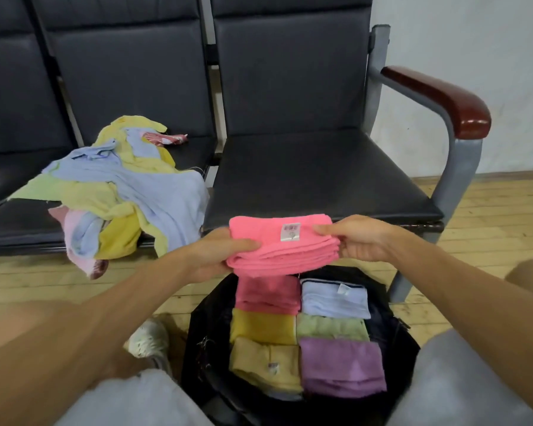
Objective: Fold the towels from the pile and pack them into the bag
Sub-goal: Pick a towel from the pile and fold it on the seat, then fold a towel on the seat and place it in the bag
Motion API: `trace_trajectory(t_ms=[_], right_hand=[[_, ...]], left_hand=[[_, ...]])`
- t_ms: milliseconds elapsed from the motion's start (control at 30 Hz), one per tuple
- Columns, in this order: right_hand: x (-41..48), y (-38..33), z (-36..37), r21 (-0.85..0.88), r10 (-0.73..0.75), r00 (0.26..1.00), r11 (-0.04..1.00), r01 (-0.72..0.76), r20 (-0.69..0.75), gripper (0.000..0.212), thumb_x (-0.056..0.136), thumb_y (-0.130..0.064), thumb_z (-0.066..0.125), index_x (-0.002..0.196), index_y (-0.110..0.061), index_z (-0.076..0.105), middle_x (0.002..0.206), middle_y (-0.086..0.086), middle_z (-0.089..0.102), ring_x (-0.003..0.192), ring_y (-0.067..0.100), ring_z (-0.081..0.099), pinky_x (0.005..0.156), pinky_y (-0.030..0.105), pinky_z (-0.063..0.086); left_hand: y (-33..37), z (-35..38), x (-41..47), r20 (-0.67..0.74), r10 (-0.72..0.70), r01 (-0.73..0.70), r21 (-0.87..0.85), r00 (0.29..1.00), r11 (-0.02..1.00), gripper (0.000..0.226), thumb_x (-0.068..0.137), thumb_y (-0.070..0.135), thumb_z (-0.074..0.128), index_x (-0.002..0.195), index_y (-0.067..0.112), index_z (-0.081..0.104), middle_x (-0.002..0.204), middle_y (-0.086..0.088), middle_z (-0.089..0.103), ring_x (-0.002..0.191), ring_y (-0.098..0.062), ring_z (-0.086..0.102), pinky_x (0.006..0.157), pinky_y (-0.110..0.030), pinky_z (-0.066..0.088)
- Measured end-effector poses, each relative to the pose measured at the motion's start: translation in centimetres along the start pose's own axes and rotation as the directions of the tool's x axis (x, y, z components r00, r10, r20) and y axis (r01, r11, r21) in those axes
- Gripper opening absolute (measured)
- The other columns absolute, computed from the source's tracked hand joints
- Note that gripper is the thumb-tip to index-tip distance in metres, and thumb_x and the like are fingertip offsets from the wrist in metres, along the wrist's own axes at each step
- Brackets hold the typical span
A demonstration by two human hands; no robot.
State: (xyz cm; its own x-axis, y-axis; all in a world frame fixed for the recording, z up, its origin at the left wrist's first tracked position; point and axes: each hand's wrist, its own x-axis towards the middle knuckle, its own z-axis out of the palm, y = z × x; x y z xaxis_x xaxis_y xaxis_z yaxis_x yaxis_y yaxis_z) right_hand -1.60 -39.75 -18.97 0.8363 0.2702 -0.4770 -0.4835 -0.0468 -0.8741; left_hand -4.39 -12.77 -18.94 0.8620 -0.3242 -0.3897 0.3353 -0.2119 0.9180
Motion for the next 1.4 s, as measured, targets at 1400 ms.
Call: trace_trajectory(t_ms=[1400], right_hand=[[14.7,21.3,5.6,-0.826,0.142,0.95,0.468,-0.313,-0.279,0.036,0.094,-0.012,0.049,0.126,0.005,0.053,0.125,0.022,0.059,0.114,0.034,0.058,0.088,0.035,0.047]], left_hand=[[-19.6,-3.3,12.9,-0.124,-0.422,0.338,0.807,0.898,0.484,0.063,0.097,0.031,0.052,0.144,-0.001,0.025,0.116,-0.011,0.056,0.093,-0.019,0.055,0.066,-0.026,0.045]])
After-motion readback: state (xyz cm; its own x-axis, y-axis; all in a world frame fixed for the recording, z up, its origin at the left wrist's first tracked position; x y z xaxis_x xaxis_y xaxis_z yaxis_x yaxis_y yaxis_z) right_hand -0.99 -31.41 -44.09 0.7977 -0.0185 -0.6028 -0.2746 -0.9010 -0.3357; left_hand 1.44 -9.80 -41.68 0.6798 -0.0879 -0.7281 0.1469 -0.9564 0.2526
